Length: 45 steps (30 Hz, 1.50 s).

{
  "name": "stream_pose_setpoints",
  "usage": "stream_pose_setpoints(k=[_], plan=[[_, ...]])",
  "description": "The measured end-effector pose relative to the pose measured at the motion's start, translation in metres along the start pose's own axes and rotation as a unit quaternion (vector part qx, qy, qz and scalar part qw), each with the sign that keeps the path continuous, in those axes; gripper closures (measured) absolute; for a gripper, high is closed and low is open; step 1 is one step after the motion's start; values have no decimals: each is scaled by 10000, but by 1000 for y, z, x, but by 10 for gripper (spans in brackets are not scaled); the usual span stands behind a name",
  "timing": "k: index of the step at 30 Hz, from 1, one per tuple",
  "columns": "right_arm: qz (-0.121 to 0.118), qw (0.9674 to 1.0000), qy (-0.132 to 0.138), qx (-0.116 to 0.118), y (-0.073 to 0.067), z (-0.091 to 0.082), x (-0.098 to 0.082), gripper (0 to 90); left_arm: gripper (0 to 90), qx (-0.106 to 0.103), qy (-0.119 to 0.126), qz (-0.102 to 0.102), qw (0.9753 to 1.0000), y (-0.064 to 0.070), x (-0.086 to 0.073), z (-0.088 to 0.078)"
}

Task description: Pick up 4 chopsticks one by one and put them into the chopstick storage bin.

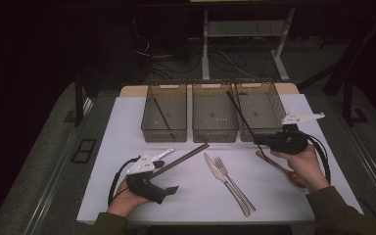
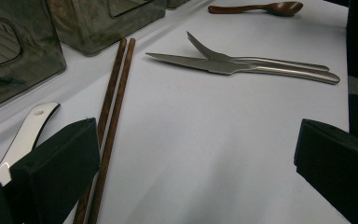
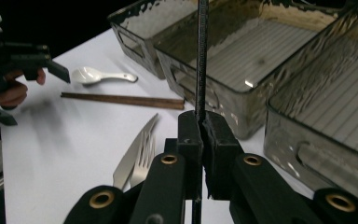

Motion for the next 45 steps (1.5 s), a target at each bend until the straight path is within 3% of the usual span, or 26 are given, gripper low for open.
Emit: stream_pose_setpoints(k=[25,34,45], plan=[[-4,9981,620,44,-6,33,53,856,0,-58,-12,-4,10000,0,0,1],[-17,9980,628,24,-9,56,77,856,0,-75,8,-28,10000,1,0,1],[-43,9980,628,12,-16,95,98,856,0,-96,45,-39,9999,1,1,0]])
Point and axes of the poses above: each handheld gripper's, and its own axes: z roughly forward along the jaws, x roughly out of its top, y roughly to its right, the point moved 2 cm from there along z, roughly forward along the jaws, and after that the axes turned 1 degree about -z, right-handed, at the moved point
